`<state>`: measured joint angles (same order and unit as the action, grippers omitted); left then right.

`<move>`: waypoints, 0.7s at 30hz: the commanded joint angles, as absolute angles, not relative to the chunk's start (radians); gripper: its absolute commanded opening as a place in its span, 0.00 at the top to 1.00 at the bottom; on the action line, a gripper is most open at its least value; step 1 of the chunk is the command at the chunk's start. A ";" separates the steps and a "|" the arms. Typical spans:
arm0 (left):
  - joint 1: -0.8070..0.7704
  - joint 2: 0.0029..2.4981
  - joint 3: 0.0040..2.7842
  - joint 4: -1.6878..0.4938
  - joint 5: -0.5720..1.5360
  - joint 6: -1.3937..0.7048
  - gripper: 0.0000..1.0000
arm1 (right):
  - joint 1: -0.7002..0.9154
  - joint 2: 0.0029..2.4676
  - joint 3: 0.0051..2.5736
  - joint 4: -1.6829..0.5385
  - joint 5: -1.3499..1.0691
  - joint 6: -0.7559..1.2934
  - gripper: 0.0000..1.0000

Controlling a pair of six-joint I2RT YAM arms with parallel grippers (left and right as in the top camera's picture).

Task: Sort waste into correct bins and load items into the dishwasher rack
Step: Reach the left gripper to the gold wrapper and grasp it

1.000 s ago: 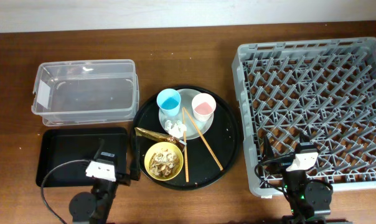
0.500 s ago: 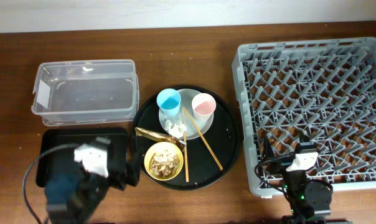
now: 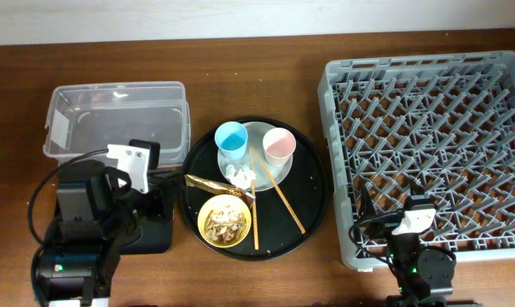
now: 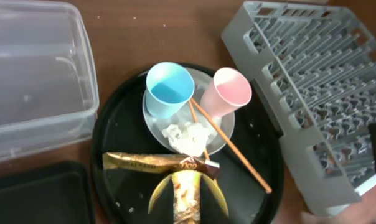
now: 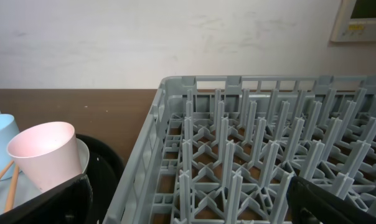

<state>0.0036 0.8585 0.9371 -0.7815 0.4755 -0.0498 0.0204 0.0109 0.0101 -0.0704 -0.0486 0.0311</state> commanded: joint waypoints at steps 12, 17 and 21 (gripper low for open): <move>0.009 0.913 0.937 -0.940 0.317 -0.409 0.67 | 0.026 0.006 0.006 -0.075 -0.040 0.042 0.02; 0.007 1.114 0.851 -0.790 0.360 -0.542 0.26 | 0.026 0.006 0.006 -0.075 -0.040 0.042 0.02; -0.067 1.252 0.851 -0.677 0.314 -0.613 0.33 | 0.026 0.006 0.006 -0.075 -0.040 0.042 0.02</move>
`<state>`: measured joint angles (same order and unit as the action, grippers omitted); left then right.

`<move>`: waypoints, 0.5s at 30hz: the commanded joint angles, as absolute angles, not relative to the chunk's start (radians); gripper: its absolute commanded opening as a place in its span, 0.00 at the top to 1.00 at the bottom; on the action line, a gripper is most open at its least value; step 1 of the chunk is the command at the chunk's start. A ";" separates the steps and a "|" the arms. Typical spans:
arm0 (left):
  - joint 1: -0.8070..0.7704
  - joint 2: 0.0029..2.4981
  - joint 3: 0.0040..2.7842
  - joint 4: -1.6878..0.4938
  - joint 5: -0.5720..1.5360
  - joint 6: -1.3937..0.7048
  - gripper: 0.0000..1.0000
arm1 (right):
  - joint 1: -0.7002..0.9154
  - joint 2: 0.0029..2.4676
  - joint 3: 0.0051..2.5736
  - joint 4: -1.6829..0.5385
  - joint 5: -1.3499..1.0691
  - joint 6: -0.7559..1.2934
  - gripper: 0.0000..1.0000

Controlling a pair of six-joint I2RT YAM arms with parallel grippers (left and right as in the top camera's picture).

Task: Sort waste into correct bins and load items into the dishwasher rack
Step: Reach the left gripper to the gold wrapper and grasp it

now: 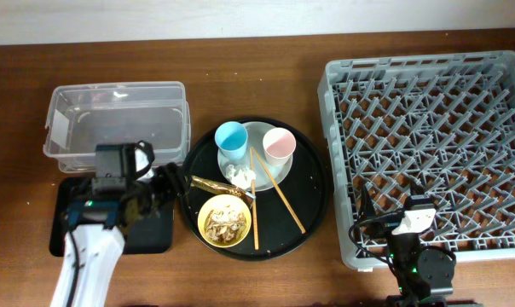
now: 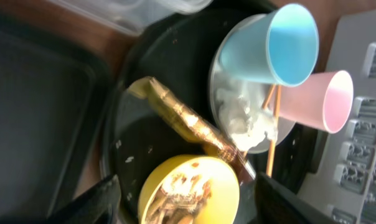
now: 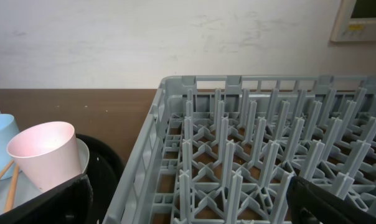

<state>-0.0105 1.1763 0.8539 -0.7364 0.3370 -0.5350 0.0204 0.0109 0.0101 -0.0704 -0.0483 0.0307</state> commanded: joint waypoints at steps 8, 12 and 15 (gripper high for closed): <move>-0.328 1.442 0.851 -0.552 -0.020 -0.934 0.36 | 0.026 0.006 0.006 -0.075 -0.040 0.042 0.02; -0.345 1.511 0.851 -0.523 -0.076 -1.110 0.44 | 0.026 0.006 0.006 -0.075 -0.040 0.042 0.02; -0.345 1.582 0.851 -0.443 -0.076 -1.110 0.45 | 0.026 0.006 0.006 -0.075 -0.040 0.042 0.02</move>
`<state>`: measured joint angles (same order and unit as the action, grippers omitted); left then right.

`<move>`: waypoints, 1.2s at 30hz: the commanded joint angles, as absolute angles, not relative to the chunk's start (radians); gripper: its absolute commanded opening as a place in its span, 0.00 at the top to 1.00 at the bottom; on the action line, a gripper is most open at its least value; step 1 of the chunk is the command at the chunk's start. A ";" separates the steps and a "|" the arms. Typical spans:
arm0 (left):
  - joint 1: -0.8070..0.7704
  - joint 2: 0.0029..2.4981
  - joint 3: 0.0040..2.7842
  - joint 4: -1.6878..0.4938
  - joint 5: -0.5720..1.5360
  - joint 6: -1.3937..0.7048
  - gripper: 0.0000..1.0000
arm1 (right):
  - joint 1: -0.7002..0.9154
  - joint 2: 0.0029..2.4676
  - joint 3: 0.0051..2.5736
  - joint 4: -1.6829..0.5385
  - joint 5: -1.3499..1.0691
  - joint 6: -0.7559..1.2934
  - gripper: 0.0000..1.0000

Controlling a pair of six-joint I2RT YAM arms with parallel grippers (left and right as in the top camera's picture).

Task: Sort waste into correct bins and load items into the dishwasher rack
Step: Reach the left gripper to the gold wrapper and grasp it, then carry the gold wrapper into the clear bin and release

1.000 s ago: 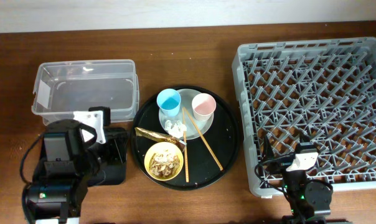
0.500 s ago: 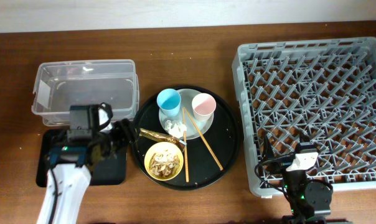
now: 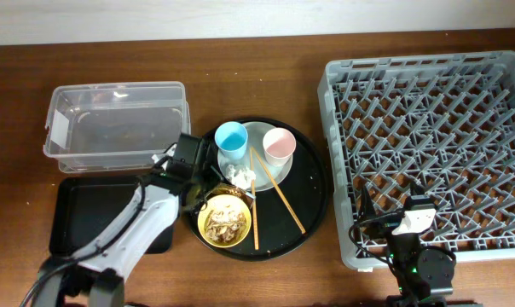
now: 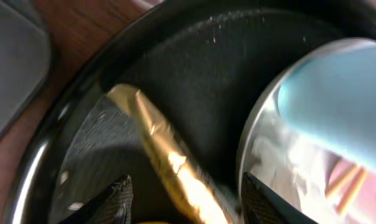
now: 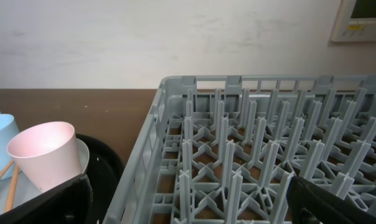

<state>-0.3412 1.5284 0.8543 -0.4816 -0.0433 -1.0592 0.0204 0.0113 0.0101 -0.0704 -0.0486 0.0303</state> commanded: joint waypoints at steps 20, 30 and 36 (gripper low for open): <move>-0.344 1.379 0.878 -0.420 0.037 -1.050 1.00 | 0.026 0.006 0.006 -0.075 -0.040 0.042 0.02; -0.319 1.013 0.878 -0.418 -0.290 -0.838 0.99 | 0.026 0.006 0.006 -0.075 -0.040 0.042 0.02; -0.065 1.116 0.878 -0.220 -0.220 -0.786 1.00 | 0.026 0.006 0.006 -0.075 -0.040 0.042 0.01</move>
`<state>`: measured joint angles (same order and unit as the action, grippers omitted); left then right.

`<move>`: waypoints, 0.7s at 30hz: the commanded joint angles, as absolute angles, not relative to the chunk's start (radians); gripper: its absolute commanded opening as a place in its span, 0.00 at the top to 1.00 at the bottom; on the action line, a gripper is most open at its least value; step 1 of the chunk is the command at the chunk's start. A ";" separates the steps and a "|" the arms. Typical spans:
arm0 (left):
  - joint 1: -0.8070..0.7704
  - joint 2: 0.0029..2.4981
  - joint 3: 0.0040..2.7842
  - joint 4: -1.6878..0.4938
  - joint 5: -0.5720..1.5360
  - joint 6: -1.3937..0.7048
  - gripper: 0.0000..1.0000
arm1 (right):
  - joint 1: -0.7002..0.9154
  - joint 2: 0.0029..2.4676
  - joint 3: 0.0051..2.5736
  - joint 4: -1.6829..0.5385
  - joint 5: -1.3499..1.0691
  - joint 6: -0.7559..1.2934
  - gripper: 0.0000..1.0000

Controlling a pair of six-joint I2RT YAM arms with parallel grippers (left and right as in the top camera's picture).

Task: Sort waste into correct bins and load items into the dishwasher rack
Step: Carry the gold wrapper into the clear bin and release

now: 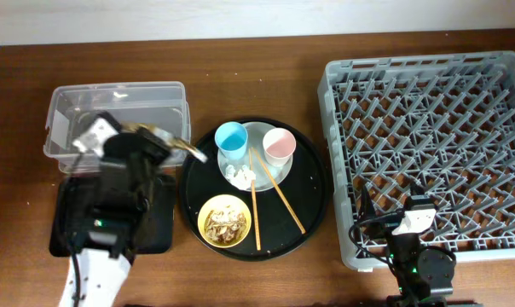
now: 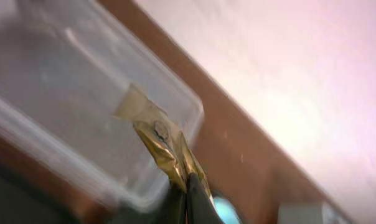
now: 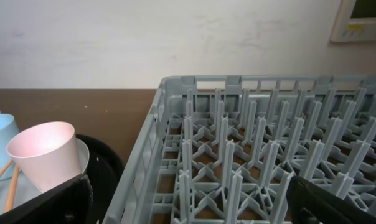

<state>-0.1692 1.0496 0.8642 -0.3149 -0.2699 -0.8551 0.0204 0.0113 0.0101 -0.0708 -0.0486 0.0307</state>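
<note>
My left gripper [image 2: 187,184] is shut on a crumpled gold wrapper [image 2: 160,138] and holds it in the air at the right front corner of the clear plastic bin [image 1: 117,86]. From overhead the wrapper [image 1: 170,139] hangs over that bin's right end. On the round black tray [image 1: 313,200] stand a blue cup [image 1: 231,137] and a pink cup [image 1: 279,142] on a white plate [image 1: 259,127], with crumpled tissue [image 1: 240,174], chopsticks [image 1: 281,200] and a yellow bowl of scraps [image 1: 224,220]. My right gripper [image 3: 188,208] is open and empty at the near left corner of the grey dishwasher rack [image 1: 428,77].
A flat black bin [image 1: 66,234] lies in front of the clear bin, partly under my left arm. The rack fills the right side of the table. The round tray sits between the bins and the rack.
My left gripper was open around the gold wrapper on the round tray. Now it is shut on the wrapper, raised and moved left to the clear bin. The right arm is unchanged.
My left arm was drawn back over the black bin, facing the tray. Then its open gripper was at the tray's left edge, then down around the gold wrapper. Now the wrapper is off the tray and held beside the clear bin. The right gripper stayed open at the rack.
</note>
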 commanded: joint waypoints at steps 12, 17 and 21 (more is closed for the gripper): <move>0.095 1.519 0.878 -0.026 -0.135 -0.768 0.96 | 0.026 0.006 0.006 -0.075 -0.040 0.042 0.02; 0.094 1.471 0.893 -0.005 -0.062 -0.604 0.14 | 0.026 0.006 0.006 -0.075 -0.040 0.042 0.02; 0.094 1.320 0.941 -0.157 0.030 -0.526 0.19 | 0.026 0.006 0.006 -0.075 -0.040 0.042 0.02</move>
<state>0.0875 1.4448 0.8780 -0.0715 -0.0799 -0.6437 0.0204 0.0109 0.0101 -0.0704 -0.0486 0.0311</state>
